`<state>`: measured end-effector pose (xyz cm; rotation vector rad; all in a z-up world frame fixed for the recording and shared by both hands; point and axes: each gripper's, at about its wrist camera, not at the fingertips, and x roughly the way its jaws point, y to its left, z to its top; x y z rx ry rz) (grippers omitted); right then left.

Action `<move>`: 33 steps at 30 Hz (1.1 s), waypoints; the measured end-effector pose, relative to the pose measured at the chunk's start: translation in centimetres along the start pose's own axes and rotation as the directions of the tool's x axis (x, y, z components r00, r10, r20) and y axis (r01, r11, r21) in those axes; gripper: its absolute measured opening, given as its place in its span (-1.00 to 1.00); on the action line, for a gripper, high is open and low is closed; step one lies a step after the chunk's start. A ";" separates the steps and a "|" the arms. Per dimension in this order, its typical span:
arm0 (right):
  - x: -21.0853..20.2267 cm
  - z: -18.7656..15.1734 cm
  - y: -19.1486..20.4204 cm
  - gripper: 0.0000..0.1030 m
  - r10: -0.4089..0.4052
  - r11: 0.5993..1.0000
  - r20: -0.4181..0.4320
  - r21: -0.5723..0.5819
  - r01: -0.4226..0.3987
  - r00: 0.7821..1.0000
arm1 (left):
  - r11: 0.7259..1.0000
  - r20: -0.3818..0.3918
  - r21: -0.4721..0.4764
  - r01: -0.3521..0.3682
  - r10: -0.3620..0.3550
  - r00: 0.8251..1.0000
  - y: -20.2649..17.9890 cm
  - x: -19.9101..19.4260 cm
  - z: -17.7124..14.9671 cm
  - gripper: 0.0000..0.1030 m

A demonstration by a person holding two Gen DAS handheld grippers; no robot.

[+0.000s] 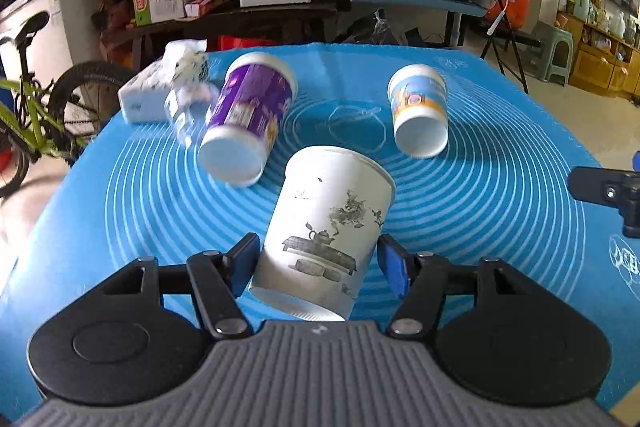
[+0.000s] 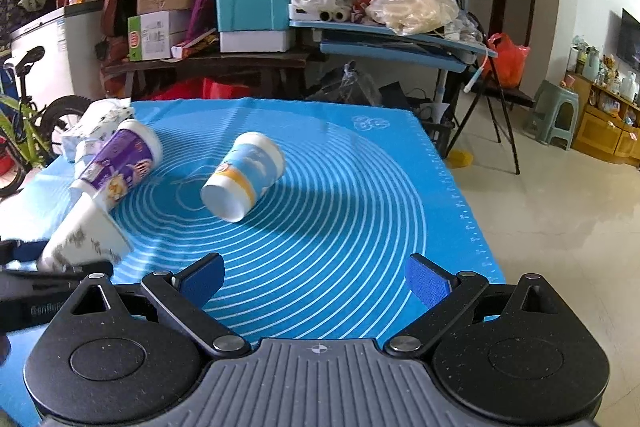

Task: Flip cup upside down
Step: 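Lift the white sketch-print cup with the left gripper and pull it back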

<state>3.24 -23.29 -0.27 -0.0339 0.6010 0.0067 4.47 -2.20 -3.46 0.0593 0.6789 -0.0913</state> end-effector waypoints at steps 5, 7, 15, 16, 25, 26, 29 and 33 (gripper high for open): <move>-0.3 -0.2 1.1 0.93 -0.003 0.999 -0.026 -0.051 0.002 1.000 | 1.000 -0.010 -0.004 -0.025 0.025 1.000 0.0 0.0 -0.8 0.24; -0.6 -0.2 1.4 0.93 0.004 0.998 -0.021 -0.056 -0.005 1.000 | 1.000 -0.005 -0.005 -0.016 0.016 1.000 -0.2 -0.2 -0.8 0.24; -0.6 -0.1 1.5 0.93 0.008 0.998 -0.026 -0.056 -0.009 1.000 | 1.000 -0.002 0.007 0.006 -0.006 1.000 -0.5 -0.2 -1.2 0.26; -0.6 -0.2 1.4 0.93 0.009 0.998 -0.026 -0.057 -0.011 1.000 | 1.000 -0.008 -0.003 0.012 -0.012 1.000 -0.4 -0.2 -1.3 0.29; -0.7 -0.3 1.2 0.93 0.009 0.998 -0.031 -0.058 -0.011 0.999 | 1.000 0.006 0.008 0.020 -0.020 1.000 -0.5 -0.6 -1.3 0.59; -0.7 -0.3 1.2 0.93 0.009 0.998 -0.031 -0.061 -0.011 0.999 | 1.000 0.009 0.017 0.020 -0.020 1.000 -0.6 -0.7 -1.4 0.59; -0.7 -0.2 1.5 0.93 0.007 0.997 -0.032 -0.074 -0.009 0.999 | 0.999 0.017 0.029 0.015 -0.016 1.000 -0.6 -1.0 -1.5 0.60; -1.0 -0.3 1.8 0.93 0.012 0.996 -0.031 -0.084 -0.014 0.999 | 1.000 0.014 0.018 0.015 -0.015 1.000 -0.2 -1.0 -1.3 0.60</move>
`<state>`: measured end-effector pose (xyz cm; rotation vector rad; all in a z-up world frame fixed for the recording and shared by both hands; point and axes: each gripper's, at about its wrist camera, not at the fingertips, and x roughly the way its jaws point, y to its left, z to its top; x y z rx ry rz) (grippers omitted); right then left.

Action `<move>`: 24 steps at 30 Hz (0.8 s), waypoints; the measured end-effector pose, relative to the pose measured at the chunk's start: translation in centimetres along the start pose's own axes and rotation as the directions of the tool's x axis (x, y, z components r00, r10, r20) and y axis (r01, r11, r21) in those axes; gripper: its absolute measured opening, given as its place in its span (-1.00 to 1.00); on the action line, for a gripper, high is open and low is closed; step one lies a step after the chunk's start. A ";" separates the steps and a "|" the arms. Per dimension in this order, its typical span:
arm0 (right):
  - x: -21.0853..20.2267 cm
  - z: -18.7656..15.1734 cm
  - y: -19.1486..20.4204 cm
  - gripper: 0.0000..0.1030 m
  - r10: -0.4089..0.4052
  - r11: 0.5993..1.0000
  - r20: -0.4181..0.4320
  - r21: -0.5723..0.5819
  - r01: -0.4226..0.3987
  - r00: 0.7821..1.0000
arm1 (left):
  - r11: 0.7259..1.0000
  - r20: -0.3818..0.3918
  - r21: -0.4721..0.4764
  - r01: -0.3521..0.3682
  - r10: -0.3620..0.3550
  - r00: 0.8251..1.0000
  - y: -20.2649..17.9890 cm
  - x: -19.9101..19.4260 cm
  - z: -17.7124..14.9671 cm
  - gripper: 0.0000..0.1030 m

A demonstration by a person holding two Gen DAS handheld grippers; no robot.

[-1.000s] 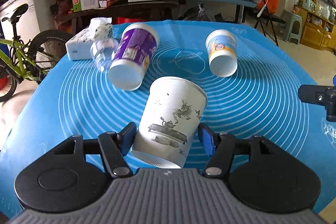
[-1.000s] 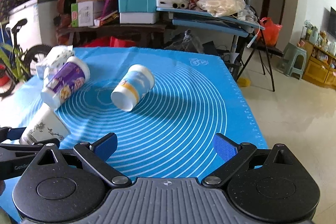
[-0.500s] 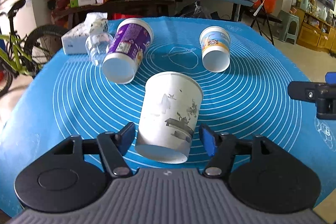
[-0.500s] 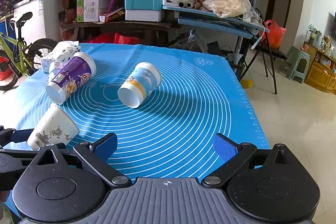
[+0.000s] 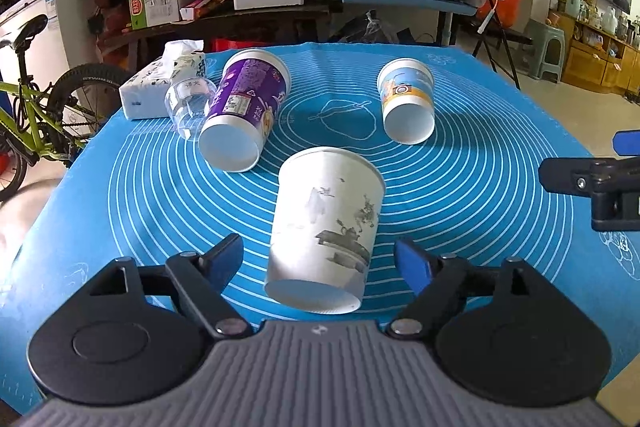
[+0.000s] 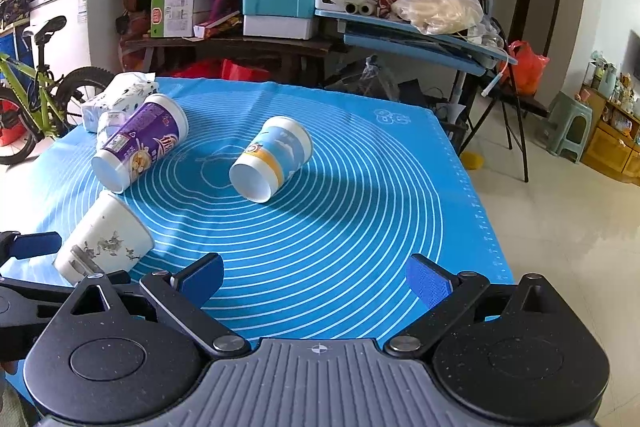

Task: Flip cup upside down
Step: 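Lift the white sketch-print cup with the left gripper and pull it back, then bring the right gripper to the cup and grasp it from the left gripper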

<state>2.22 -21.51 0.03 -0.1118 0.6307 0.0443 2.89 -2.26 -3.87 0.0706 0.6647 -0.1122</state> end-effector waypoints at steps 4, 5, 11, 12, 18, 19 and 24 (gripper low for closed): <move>-0.4 0.2 0.2 0.93 0.002 1.000 0.006 -0.009 -0.002 1.000 | 1.000 -0.011 -0.020 0.002 -0.002 1.000 0.3 0.1 0.1 0.60; -0.5 0.3 0.3 0.93 0.003 1.000 0.009 -0.011 -0.003 1.000 | 1.000 -0.005 -0.025 0.002 -0.002 1.000 0.4 -0.1 0.2 0.60; -1.1 0.7 1.0 0.94 0.016 0.998 0.023 -0.067 -0.014 1.000 | 0.999 0.041 -0.051 0.015 -0.012 0.999 1.5 -1.9 0.5 0.60; -1.1 0.9 1.2 0.94 0.023 0.997 0.022 -0.078 -0.021 0.999 | 0.998 0.045 -0.056 0.017 -0.014 0.999 1.7 -2.3 0.6 0.60; -0.9 1.9 3.5 0.95 0.051 0.976 0.007 -0.212 -0.049 0.999 | 0.996 0.097 -0.082 -0.038 0.046 0.994 3.1 -4.2 0.6 0.88; -1.0 2.0 4.1 0.95 0.052 0.967 0.007 -0.248 -0.049 0.999 | 0.995 0.106 -0.080 -0.055 0.063 0.992 3.4 -4.3 0.6 0.89; -1.3 2.6 7.5 1.00 0.045 0.876 0.011 -0.482 -0.034 0.999 | 0.993 0.097 -0.071 -0.092 0.099 0.990 4.8 -3.7 0.2 0.89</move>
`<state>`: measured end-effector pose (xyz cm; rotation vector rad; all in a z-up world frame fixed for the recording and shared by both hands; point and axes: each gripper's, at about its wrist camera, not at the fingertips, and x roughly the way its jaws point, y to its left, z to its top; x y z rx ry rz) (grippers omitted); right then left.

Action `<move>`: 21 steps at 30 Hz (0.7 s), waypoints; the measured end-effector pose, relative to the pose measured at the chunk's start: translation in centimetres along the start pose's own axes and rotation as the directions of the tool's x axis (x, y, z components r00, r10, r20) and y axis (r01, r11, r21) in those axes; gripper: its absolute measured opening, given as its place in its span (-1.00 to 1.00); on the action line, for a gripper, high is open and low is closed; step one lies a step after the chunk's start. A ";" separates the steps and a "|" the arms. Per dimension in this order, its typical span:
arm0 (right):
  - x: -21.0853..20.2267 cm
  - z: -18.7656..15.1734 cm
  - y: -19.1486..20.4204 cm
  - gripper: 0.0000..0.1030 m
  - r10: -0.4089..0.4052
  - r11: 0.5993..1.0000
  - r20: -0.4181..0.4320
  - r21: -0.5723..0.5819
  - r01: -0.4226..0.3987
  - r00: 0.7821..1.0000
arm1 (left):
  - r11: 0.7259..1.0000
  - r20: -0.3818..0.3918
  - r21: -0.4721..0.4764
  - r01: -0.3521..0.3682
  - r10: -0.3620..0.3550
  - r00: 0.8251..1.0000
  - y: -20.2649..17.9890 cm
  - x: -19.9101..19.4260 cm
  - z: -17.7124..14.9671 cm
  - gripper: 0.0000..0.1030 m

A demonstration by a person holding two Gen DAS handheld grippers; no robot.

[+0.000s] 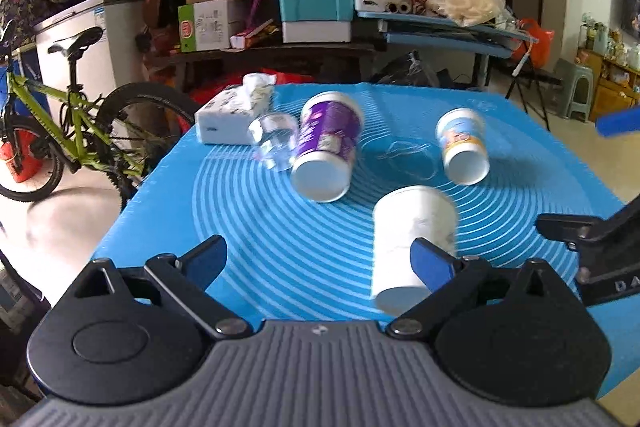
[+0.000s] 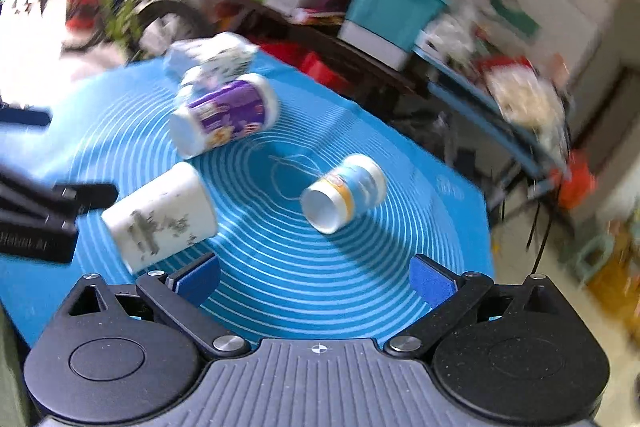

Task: Flip cup upside down
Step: 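Bring the right gripper to the cup and grasp it from the left gripper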

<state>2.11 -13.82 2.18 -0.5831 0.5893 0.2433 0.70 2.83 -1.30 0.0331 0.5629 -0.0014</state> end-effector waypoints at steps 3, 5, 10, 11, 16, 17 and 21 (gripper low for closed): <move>0.0 1.2 2.3 1.00 -0.029 0.981 0.008 -0.190 0.030 1.000 | 0.999 -0.008 -0.043 -0.018 0.018 1.000 1.4 0.1 -0.2 0.89; 0.2 1.9 3.8 1.00 -0.031 0.955 0.007 -0.296 0.031 1.000 | 0.998 -0.019 -0.059 -0.022 0.021 1.000 2.2 0.2 -0.4 0.89; 1.0 2.9 7.8 1.00 -0.041 0.807 0.000 -0.590 0.033 0.999 | 0.997 -0.034 -0.067 -0.040 0.038 0.999 3.3 0.0 -1.0 0.89; 1.1 2.9 8.5 1.00 -0.045 0.767 0.007 -0.641 0.039 0.999 | 0.997 -0.040 -0.069 -0.041 0.038 0.998 3.4 0.1 -1.1 0.89; 1.6 3.0 11.8 1.00 -0.058 0.541 0.053 -0.837 0.076 0.997 | 0.996 -0.073 -0.082 -0.030 0.024 0.997 3.6 0.5 -1.5 0.89; 1.7 3.0 12.3 1.00 -0.059 0.502 0.057 -0.861 0.079 0.997 | 0.997 -0.076 -0.078 -0.028 0.022 0.997 3.6 0.6 -1.5 0.88; 2.5 2.4 14.0 1.00 -0.057 0.304 0.018 -0.952 0.034 0.998 | 0.998 -0.085 -0.052 -0.029 0.025 0.996 3.3 0.7 -2.0 0.88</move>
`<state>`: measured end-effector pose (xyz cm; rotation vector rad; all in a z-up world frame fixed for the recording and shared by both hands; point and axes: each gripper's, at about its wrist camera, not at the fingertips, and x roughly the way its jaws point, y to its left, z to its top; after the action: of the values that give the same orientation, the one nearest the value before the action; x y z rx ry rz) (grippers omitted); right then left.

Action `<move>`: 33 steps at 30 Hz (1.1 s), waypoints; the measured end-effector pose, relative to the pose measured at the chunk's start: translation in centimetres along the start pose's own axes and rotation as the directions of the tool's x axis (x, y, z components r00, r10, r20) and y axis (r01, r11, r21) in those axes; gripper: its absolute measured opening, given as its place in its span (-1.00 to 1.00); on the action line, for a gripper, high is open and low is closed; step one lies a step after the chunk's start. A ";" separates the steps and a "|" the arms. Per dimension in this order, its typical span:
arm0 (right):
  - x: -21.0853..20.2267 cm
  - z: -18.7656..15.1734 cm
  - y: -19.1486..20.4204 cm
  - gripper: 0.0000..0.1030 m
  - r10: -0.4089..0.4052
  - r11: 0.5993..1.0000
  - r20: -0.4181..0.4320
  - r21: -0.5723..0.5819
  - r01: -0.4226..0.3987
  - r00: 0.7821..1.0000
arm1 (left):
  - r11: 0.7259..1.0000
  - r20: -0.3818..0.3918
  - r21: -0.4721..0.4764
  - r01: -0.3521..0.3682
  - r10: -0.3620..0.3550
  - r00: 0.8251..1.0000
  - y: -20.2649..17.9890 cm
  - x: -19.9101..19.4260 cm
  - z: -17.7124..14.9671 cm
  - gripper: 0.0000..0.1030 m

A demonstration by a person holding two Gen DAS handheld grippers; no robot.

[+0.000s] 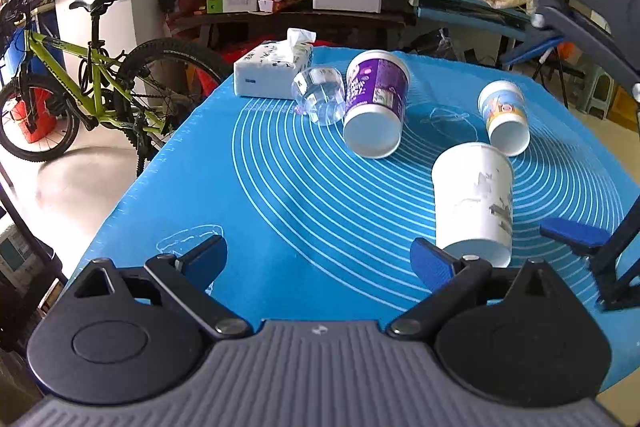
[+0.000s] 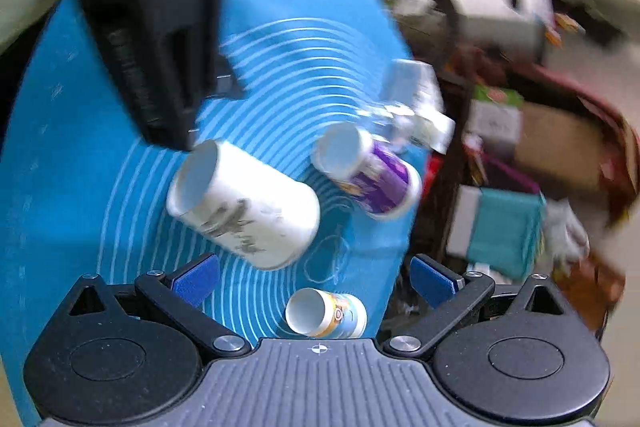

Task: Flip cup upside down
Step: 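Bring the right gripper to the cup and grasp it from the left gripper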

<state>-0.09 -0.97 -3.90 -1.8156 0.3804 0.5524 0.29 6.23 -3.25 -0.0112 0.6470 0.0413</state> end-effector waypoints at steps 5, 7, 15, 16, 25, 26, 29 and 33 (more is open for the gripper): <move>0.3 0.7 1.4 1.00 0.037 0.969 -0.009 -0.245 -0.038 0.999 | 1.000 -0.018 -0.009 0.015 -0.015 1.000 0.3 0.4 -0.4 0.88; 0.3 0.7 2.0 1.00 0.037 0.937 0.008 -0.349 -0.031 0.999 | 0.999 -0.022 -0.032 0.022 -0.023 1.000 0.7 0.5 -0.4 0.88; 0.5 2.3 2.4 0.95 0.120 0.871 0.052 -0.485 -0.080 0.991 | 0.997 -0.034 -0.078 0.017 -0.019 0.999 1.9 0.9 -0.5 0.88; 0.6 2.5 2.4 0.93 0.132 0.867 0.066 -0.491 -0.083 0.989 | 0.997 -0.030 -0.074 0.012 -0.014 0.999 2.1 0.9 -0.5 0.88; 2.2 2.6 3.7 0.61 0.190 0.800 0.054 -0.587 -0.123 0.980 | 0.994 -0.031 -0.111 0.002 -0.005 1.000 3.6 1.3 -0.6 0.89; 2.2 2.5 3.9 0.60 0.193 0.796 0.052 -0.592 -0.125 0.980 | 0.994 -0.032 -0.113 0.002 -0.006 0.999 3.7 1.3 -0.6 0.89; 2.5 2.5 4.3 0.50 0.193 0.790 0.058 -0.601 -0.120 0.980 | 0.993 -0.035 -0.119 0.003 -0.007 0.999 3.8 1.4 -0.6 0.89; 2.4 2.3 5.2 0.26 0.195 0.784 0.058 -0.609 -0.120 0.979 | 0.993 -0.039 -0.121 0.008 -0.013 0.999 3.9 1.5 -0.7 0.89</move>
<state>-1.20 -0.35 -9.92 -2.3636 0.2925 0.9819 0.92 10.17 -4.73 -0.1328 0.6833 0.0701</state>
